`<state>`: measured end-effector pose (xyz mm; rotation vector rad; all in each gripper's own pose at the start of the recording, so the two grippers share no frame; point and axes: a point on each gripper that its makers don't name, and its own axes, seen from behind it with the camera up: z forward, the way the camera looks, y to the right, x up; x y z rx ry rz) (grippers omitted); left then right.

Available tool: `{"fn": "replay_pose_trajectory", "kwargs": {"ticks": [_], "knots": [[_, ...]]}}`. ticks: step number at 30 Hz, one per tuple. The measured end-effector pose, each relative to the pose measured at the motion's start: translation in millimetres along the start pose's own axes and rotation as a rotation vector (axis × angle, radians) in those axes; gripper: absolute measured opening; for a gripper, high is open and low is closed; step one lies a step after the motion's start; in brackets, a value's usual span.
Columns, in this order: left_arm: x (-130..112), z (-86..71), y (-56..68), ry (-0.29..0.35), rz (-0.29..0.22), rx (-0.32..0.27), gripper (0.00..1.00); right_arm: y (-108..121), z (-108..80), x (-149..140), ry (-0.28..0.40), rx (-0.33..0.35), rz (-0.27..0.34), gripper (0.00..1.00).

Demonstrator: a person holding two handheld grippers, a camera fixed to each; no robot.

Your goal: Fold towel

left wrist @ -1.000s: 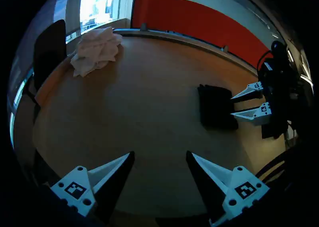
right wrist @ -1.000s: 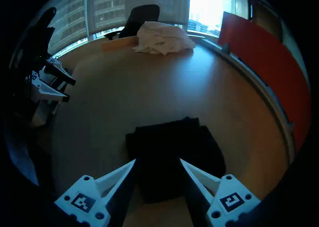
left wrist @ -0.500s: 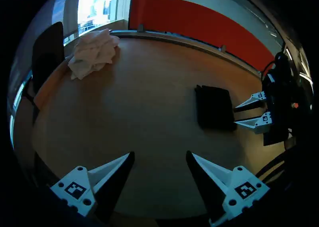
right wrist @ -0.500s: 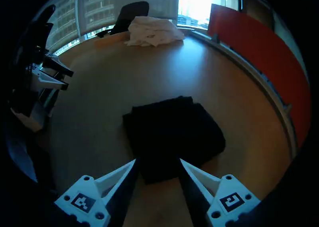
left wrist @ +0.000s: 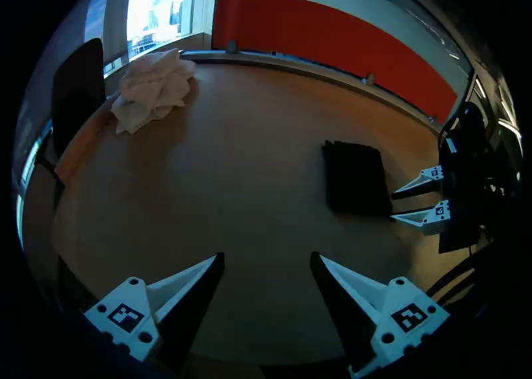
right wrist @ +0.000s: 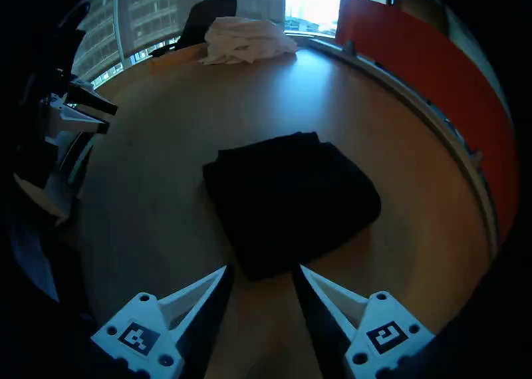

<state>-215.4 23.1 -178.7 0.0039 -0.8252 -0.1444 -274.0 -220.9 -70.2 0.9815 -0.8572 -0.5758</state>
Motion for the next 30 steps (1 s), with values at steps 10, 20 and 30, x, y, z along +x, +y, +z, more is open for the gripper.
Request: {"fn": "replay_pose_trajectory", "kwargs": {"ticks": [10,20,30], "knots": [[-3.5,-1.1,0.1,-0.001,-0.003,-0.005,0.96,-2.4,1.9,-7.7,-0.014,-0.017,0.036,0.61],[-4.1,-2.2,0.3,0.001,-0.009,-0.010,0.96,-4.9,5.5,-11.8,-0.016,-0.043,0.075,0.56],[-5.5,-3.8,-1.2,0.001,-0.002,-0.011,0.96,-4.0,7.0,-11.9,-0.007,-0.059,0.113,0.25]]}}
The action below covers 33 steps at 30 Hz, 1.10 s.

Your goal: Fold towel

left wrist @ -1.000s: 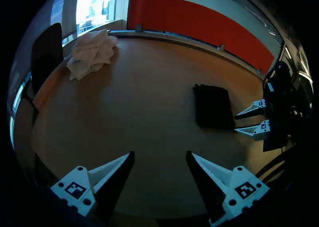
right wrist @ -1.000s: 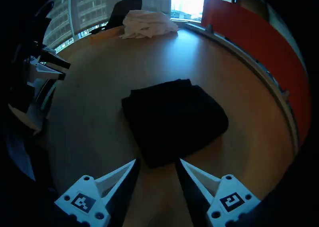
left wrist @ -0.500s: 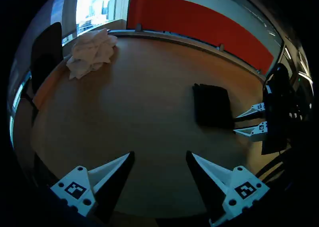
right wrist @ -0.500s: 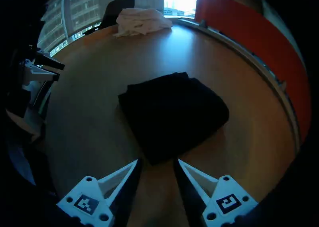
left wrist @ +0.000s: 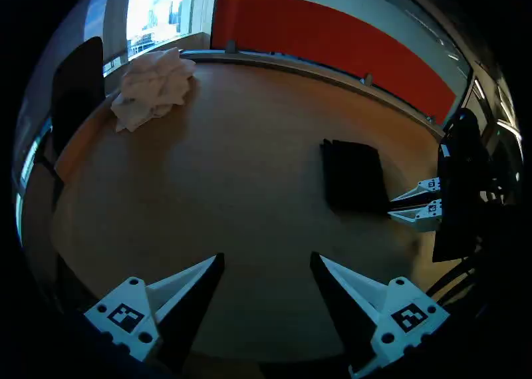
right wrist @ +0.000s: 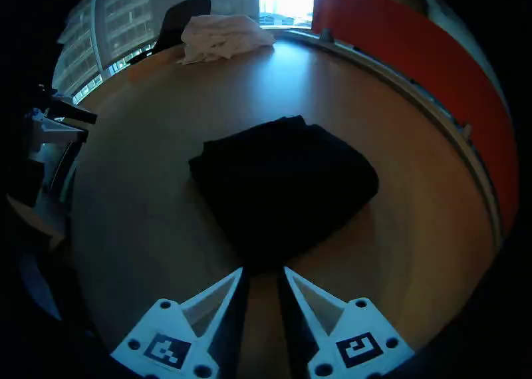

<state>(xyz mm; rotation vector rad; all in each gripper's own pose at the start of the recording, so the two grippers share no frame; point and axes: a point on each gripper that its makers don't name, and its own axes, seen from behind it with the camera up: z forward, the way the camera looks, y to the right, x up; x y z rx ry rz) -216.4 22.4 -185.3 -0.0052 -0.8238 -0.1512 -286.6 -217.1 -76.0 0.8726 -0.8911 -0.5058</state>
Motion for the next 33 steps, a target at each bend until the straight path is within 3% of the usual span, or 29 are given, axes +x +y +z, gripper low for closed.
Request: {"fn": "replay_pose_trajectory", "kwargs": {"ticks": [6,15,21,33], "knots": [[-0.4,-0.8,-0.6,-0.001,-0.001,-0.001,0.96,0.5,-1.2,4.1,0.016,-0.006,0.011,0.06],[-0.2,-1.3,-0.4,0.001,0.004,-0.008,0.96,3.6,-9.0,17.1,0.043,-0.015,0.007,0.04],[4.0,-0.8,1.1,0.009,0.014,-0.019,0.96,11.0,-23.5,41.4,0.082,-0.028,-0.017,0.04],[26.3,-3.7,12.6,0.054,0.053,-0.054,0.95,43.9,-72.9,116.2,0.217,-0.088,-0.074,0.04]]}}
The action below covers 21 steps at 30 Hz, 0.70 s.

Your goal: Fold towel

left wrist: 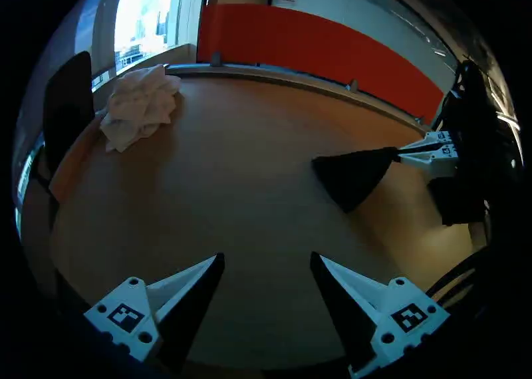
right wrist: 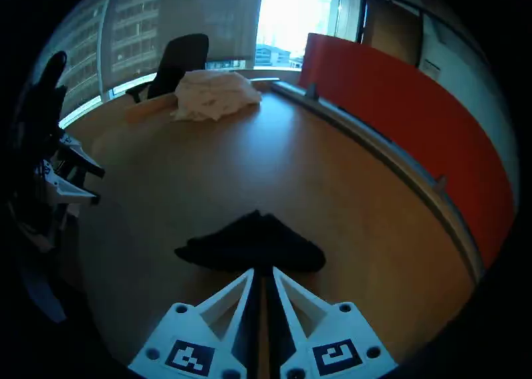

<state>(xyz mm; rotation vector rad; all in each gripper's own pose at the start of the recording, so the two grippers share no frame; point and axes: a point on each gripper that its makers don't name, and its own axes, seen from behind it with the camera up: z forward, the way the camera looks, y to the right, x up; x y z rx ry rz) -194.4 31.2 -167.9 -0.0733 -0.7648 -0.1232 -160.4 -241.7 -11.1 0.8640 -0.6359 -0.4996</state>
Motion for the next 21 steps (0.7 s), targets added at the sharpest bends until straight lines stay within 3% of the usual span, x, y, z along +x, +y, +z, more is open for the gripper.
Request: {"fn": "replay_pose_trajectory", "kwargs": {"ticks": [9,21], "knots": [[7.0,-3.1,8.8,0.018,0.021,-0.028,0.96,28.8,-36.8,39.5,0.075,-0.041,-0.015,0.04],[11.4,-7.3,14.6,0.029,0.047,-0.050,0.95,77.8,-83.6,38.1,0.081,-0.124,-0.005,0.04]]}}
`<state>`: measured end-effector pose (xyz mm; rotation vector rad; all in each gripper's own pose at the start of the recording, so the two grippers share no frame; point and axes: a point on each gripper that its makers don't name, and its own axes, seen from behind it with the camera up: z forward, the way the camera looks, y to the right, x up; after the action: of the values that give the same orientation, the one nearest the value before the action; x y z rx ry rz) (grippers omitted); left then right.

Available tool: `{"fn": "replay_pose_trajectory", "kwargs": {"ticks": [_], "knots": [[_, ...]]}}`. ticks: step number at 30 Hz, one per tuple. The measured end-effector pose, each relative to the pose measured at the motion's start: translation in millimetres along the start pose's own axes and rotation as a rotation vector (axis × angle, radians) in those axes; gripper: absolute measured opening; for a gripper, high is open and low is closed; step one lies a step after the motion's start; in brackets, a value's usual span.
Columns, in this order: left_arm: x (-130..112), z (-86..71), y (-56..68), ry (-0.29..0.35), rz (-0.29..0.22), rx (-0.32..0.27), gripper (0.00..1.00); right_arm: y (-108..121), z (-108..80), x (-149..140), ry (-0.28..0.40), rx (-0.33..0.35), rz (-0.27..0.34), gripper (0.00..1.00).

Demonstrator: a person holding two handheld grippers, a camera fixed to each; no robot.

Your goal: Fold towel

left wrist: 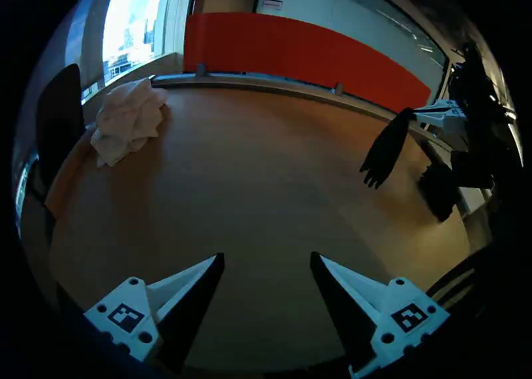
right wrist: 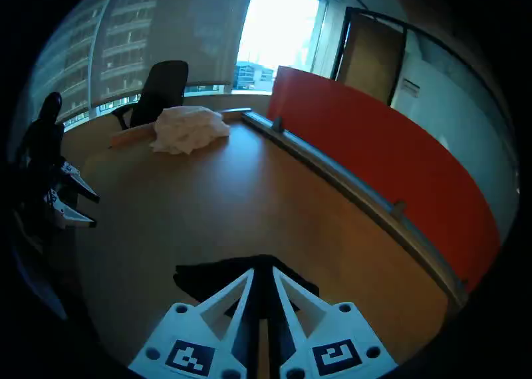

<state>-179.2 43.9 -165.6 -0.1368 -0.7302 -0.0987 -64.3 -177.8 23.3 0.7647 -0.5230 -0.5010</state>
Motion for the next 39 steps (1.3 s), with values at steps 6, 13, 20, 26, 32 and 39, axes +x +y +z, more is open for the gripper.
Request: {"fn": "replay_pose_trajectory", "kwargs": {"ticks": [6,13,20,26,32,39], "knots": [[2.7,-0.3,2.0,0.004,0.003,-0.009,0.95,35.5,-23.4,-2.5,-0.003,-0.042,0.024,0.04],[4.2,1.3,6.8,0.001,0.016,-0.020,0.95,78.5,-50.7,-14.5,-0.026,-0.088,0.050,0.04],[5.7,3.9,10.1,-0.004,0.024,-0.027,0.96,117.5,-80.1,-37.9,-0.067,-0.126,0.072,0.04],[6.9,7.4,11.2,-0.012,0.022,-0.030,0.96,148.4,-102.3,-59.5,-0.103,-0.157,0.098,0.04],[7.6,9.9,14.2,-0.020,0.036,-0.028,0.95,178.4,-123.2,-76.9,-0.128,-0.193,0.120,0.04],[8.7,12.6,21.3,-0.029,0.049,-0.031,0.96,210.6,-144.0,-94.9,-0.162,-0.234,0.130,0.04]]}}
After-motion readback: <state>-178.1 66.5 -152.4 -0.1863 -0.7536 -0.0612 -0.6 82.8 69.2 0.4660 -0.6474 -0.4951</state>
